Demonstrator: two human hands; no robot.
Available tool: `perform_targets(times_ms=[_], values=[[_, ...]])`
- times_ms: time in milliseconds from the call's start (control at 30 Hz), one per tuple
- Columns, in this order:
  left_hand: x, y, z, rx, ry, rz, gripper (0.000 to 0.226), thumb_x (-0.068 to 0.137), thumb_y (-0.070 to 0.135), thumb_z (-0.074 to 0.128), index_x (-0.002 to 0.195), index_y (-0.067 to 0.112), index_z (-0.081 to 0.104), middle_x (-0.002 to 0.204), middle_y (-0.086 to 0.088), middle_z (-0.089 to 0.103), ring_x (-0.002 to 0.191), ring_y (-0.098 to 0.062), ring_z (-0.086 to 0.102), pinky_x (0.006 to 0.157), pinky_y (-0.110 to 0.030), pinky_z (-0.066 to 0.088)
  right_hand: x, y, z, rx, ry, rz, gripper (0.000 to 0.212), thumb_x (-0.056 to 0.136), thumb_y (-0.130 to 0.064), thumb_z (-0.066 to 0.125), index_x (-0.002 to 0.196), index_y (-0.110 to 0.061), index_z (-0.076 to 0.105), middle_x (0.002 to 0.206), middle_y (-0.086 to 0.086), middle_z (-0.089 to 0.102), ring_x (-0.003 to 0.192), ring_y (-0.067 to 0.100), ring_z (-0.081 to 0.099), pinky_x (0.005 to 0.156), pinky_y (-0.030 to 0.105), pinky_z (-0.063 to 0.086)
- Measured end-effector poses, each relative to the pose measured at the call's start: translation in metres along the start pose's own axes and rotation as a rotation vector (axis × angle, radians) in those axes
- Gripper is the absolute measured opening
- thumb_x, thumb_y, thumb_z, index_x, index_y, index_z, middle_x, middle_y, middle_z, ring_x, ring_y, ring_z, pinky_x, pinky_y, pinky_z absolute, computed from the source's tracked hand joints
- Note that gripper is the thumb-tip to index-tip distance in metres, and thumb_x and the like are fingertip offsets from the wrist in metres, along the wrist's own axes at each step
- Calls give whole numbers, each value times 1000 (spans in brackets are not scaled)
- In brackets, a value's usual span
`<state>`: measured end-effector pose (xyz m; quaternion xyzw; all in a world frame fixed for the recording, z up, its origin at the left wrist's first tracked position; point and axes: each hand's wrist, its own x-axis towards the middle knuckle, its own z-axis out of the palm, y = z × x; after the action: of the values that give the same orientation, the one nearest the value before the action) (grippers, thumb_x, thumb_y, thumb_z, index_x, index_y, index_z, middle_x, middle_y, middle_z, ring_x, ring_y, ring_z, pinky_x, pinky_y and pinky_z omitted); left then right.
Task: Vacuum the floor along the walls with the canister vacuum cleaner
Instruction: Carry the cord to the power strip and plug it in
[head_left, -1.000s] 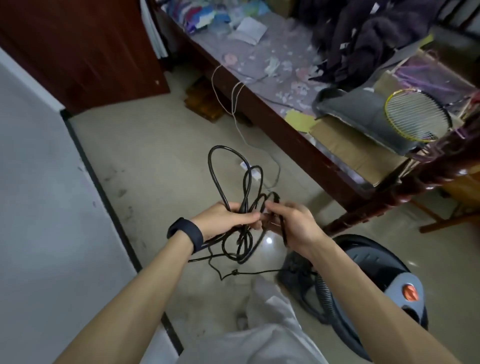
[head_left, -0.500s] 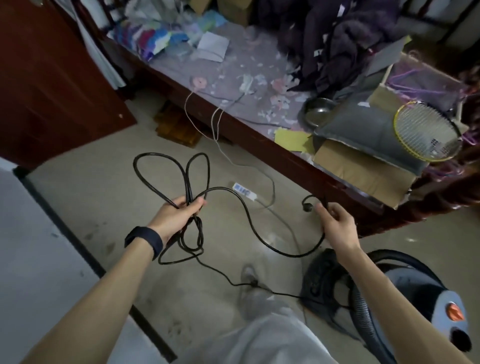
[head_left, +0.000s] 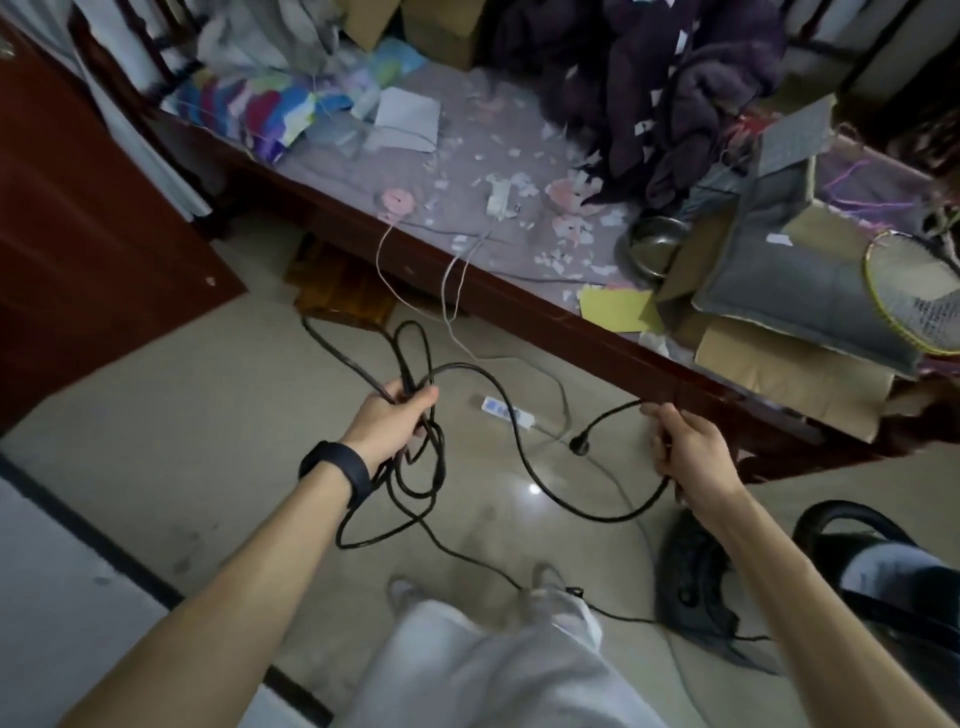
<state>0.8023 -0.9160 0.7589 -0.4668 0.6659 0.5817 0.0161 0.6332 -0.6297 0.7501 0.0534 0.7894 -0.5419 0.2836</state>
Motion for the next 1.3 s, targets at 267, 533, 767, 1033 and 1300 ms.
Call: perform_targets(times_ms=[267, 533, 767, 1033, 1300], values=[[64, 53, 22, 114, -522, 71, 23, 85, 38, 74, 105, 30, 70, 99, 3, 75, 102, -19, 68, 91, -35, 49, -38, 17, 56, 181, 92, 139, 30, 101, -7, 47, 108, -2, 75, 70, 1, 69, 58, 13, 52, 52, 24, 35], [117, 97, 97, 255, -740, -148, 75, 88, 32, 72, 147, 24, 26, 134, 0, 48, 106, -13, 54, 79, -28, 40, -17, 14, 99, 247, 238, 14, 26, 109, -35, 48, 108, -27, 73, 64, -8, 40, 62, 14, 40, 58, 28, 34], [148, 144, 131, 454, -903, -151, 73, 93, 53, 55, 155, 30, 23, 160, 5, 24, 147, -20, 24, 110, -44, 21, 9, -3, 106, 56, 337, -74, 17, 107, -25, 52, 110, -24, 69, 73, -26, 61, 68, 0, 55, 68, 16, 44], [173, 166, 144, 264, -1082, -278, 35, 96, 38, 61, 111, 7, 60, 83, -4, 71, 75, -20, 71, 68, -30, 58, 43, -8, 155, -421, 243, -224, 34, 101, -48, 46, 88, -19, 58, 69, -12, 53, 65, 16, 49, 67, 43, 48], [228, 191, 128, 248, -1284, -419, 33, 106, 29, 40, 99, 9, 65, 47, 9, 23, 36, -4, 17, 37, -19, 13, 59, 12, 226, 215, 885, 334, 29, 89, -31, 79, 114, -25, 66, 126, -11, 57, 124, 15, 52, 100, 26, 43]])
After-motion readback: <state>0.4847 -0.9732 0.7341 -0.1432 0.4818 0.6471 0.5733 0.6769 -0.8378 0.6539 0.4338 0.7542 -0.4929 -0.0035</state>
